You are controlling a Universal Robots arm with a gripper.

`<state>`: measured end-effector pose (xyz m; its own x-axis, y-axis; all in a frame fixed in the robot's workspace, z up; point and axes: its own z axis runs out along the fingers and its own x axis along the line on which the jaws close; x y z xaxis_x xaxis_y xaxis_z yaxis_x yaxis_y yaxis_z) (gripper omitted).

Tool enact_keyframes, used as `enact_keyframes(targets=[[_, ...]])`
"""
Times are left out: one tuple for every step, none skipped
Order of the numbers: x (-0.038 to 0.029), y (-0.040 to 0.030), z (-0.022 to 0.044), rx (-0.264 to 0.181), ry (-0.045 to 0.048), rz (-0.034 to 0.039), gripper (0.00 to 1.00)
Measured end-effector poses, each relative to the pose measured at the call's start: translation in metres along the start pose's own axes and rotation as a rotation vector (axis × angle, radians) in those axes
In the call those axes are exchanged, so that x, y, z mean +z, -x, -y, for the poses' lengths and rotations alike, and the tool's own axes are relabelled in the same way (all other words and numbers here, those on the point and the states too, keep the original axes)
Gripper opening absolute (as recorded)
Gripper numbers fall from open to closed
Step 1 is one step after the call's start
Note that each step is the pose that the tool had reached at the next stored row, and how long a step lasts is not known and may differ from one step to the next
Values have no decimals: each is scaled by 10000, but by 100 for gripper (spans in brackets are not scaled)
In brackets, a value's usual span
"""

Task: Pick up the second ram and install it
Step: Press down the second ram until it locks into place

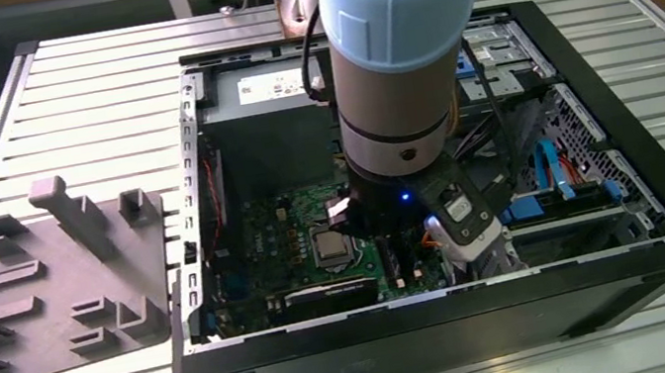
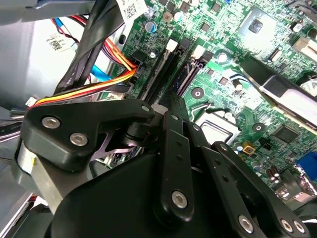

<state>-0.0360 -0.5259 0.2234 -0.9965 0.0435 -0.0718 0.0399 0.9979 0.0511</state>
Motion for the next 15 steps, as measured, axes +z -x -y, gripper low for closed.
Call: enact_keyframes(targets=[[1,0,1,0,1,0,11],[5,0,1,-1,0,0,11],[11,0,2,-1,1,0,11],[16,-1,2,-1,-1,0,11],[19,-1,2,-1,-2,-1,11],[19,-1,2,-1,-3,-1,11],[18,-1,3,-2,-4,-1,11],[19,-1,2,-2,-3,-1,11],[20,-1,2,-2,-1,-1,11],[21,-1,2,-2,-2,-1,11],[25,-1,2,-1,0,0,11],[30,-1,3,-2,-3,-1,11],[34,-2,4,-1,-6,-2,11],[38,-2,4,-2,-9,-2,11],[39,-3,4,-2,-7,-2,11]])
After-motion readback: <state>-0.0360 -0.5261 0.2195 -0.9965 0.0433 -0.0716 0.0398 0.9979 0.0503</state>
